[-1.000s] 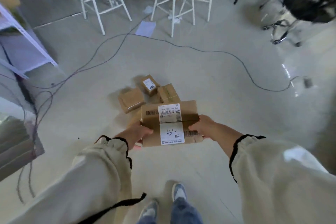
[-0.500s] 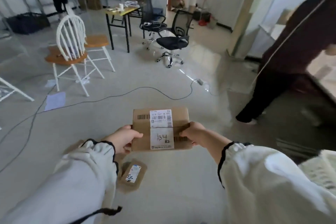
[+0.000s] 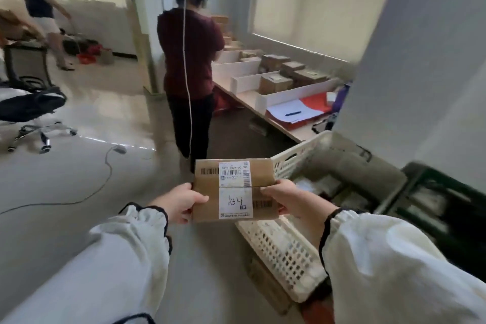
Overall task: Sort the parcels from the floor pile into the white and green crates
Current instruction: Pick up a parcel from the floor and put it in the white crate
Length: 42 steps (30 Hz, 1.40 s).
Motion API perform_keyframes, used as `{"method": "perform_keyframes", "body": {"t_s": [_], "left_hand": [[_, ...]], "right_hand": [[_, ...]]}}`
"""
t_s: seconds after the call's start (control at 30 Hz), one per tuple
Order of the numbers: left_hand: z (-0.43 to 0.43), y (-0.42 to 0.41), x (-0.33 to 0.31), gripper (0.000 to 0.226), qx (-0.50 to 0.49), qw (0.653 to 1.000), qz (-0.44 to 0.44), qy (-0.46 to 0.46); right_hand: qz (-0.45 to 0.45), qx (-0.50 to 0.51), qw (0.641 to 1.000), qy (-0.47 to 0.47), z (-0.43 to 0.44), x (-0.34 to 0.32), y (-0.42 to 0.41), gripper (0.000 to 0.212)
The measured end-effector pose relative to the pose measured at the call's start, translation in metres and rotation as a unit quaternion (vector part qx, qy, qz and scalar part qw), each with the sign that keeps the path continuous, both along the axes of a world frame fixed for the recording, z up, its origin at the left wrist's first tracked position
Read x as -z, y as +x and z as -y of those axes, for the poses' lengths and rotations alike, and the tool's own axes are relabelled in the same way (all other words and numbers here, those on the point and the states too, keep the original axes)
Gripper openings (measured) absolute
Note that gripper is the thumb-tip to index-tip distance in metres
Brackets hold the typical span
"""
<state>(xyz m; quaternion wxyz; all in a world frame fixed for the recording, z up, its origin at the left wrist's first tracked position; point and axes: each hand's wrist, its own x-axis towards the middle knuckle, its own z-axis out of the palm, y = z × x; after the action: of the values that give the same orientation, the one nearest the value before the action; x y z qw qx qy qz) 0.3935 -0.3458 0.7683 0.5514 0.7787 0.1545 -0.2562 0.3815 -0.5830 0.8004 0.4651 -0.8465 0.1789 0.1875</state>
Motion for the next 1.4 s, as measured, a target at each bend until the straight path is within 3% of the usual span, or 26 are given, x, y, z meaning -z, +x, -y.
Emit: {"method": "perform_keyframes", "body": {"t_s": [0.27,0.47,0.57,0.87,1.2,1.3,1.4], "left_hand": [[0.236,0.057,-0.009,0.032,0.214,0.976,0.025,-0.012],[0.349,0.063,0.010,0.040,0.308,0.951,-0.018,-0.006],[0.389,0.067,0.017,0.034,0.344,0.939,-0.015,0.011],[0.436,0.140,0.028,0.040,0.429,0.902,-0.040,0.037],[0.422,0.255,0.066,0.044,0.431,0.897,-0.039,0.092],[0.426,0.271,0.094,0.043,0.412,0.903,-0.061,0.107],[0.436,0.280,0.127,0.041,0.383,0.913,-0.086,0.107]], "right_hand": [[-0.003,0.248,0.968,0.035,0.217,0.006,-0.020,0.034],[-0.026,0.368,0.928,0.056,0.300,0.029,-0.066,0.028],[-0.040,0.411,0.908,0.067,0.323,0.037,-0.080,0.028],[-0.063,0.492,0.865,0.073,0.339,0.058,-0.029,0.031],[-0.082,0.519,0.846,0.090,0.312,0.108,0.089,0.036],[-0.099,0.519,0.843,0.100,0.314,0.134,0.117,0.050],[-0.143,0.516,0.839,0.097,0.317,0.165,0.140,0.077]]}}
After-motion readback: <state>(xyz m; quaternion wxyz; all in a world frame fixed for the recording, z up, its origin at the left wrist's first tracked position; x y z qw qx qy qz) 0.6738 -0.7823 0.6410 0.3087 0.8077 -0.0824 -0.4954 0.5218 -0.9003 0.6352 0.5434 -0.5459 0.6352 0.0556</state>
